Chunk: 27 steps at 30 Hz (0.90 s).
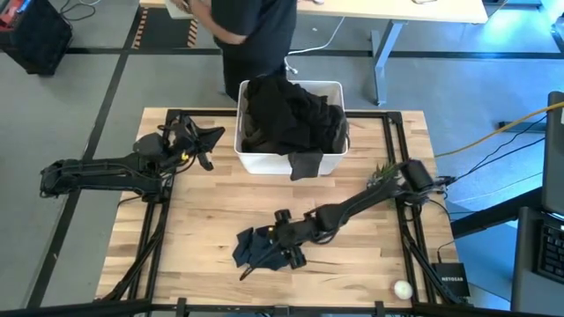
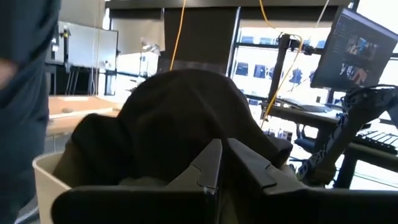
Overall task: Sort clothes
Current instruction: Put the dark blue shorts into the bin
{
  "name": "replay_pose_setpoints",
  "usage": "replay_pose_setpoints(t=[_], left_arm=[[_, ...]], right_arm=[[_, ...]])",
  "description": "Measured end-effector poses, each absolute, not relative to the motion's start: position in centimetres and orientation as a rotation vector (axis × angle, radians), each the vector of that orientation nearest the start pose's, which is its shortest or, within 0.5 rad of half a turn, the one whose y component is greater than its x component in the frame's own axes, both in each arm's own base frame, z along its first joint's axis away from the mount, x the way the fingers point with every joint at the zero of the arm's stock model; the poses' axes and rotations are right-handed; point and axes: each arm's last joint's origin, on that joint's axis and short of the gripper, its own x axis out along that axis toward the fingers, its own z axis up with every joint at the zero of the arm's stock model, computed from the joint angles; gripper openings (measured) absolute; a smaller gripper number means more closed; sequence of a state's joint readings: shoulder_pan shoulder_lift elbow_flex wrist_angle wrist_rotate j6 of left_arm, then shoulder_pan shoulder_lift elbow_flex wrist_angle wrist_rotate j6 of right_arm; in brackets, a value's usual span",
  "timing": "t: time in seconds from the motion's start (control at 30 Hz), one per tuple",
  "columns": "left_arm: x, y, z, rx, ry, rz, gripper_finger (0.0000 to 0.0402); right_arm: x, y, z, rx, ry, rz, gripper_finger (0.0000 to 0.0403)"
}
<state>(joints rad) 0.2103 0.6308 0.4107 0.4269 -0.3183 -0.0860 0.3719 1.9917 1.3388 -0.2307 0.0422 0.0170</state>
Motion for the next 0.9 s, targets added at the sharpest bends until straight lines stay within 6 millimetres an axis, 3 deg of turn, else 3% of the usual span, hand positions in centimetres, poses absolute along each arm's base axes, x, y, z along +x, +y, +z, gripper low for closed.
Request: replay_pose_setpoints(t=[0.17, 0.27, 0.43, 0.6, 0.67, 0.73, 0.9], left_arm=[[14.8, 4.1, 28.1, -0.161, -0.218, 0.512, 0.0017], [14.8, 4.1, 28.0, -0.184, -0.211, 0.511, 0.0017], [14.8, 4.1, 27.9, -0.189, -0.203, 0.511, 0.0017], [14.8, 4.1, 27.9, -0.181, -0.204, 0.512, 0.0017], [14.8, 4.1, 27.9, -0.181, -0.204, 0.512, 0.0017], [14.8, 4.1, 27.9, -0.181, -0.203, 0.512, 0.0017], [14.8, 4.1, 27.9, -0.18, -0.203, 0.512, 0.0017]], right_arm=[[39.9, 13.9, 15.8, -0.132, 0.896, 0.308, 0.026], [40.1, 13.1, 15.8, -0.154, 0.906, 0.238, 0.0234], [40.4, 11.7, 14.1, -0.19, 0.975, 0.186, 0.0151], [40.4, 11.6, 13.7, -0.196, 0.986, 0.184, 0.003], [40.2, 11.6, 14.1, -0.228, 0.986, 0.173, 0.0019], [39.9, 11.9, 15.1, -0.253, 0.979, 0.15, 0.0033], [39.1, 12.8, 20.1, -0.327, 0.909, 0.085, 0.003]])
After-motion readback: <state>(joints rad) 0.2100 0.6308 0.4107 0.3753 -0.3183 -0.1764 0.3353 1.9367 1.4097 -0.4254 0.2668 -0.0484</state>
